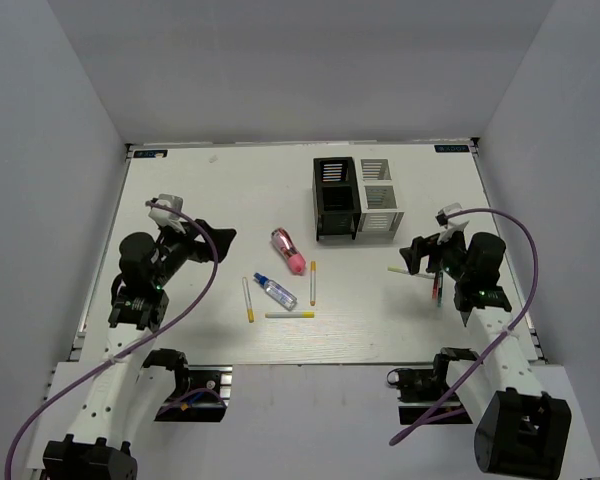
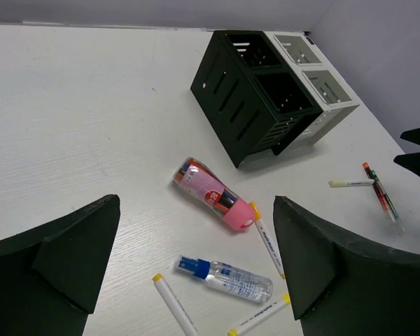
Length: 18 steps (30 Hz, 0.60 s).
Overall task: Sort the stationery into containers
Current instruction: Pick up the stationery from the center of the board.
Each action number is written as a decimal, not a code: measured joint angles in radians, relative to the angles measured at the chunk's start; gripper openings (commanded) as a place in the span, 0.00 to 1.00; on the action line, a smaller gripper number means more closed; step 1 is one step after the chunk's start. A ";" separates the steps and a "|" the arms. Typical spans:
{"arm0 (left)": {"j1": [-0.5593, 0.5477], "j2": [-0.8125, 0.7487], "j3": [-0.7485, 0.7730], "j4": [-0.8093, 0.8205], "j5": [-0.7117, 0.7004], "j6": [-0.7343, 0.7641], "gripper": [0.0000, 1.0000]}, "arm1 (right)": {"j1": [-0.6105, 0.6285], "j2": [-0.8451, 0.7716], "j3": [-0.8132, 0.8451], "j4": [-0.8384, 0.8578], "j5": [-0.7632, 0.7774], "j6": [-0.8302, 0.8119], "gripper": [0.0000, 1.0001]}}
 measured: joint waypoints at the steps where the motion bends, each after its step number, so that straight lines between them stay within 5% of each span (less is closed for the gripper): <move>1: 0.000 0.003 0.000 -0.001 0.004 0.000 1.00 | 0.000 -0.008 -0.005 0.009 0.000 -0.004 0.90; 9: 0.000 0.069 0.006 -0.024 0.019 0.000 0.98 | 0.000 -0.077 -0.048 0.026 -0.026 -0.079 0.90; 12: 0.000 0.116 0.014 -0.038 0.019 -0.010 0.76 | 0.000 -0.087 -0.046 0.000 -0.043 -0.133 0.90; 14: 0.000 0.151 0.019 -0.047 0.017 -0.018 0.51 | 0.000 -0.089 -0.029 -0.069 -0.053 -0.196 0.90; 18: -0.005 0.293 0.084 -0.086 0.012 -0.018 0.47 | 0.001 -0.087 0.087 -0.245 -0.024 -0.324 0.90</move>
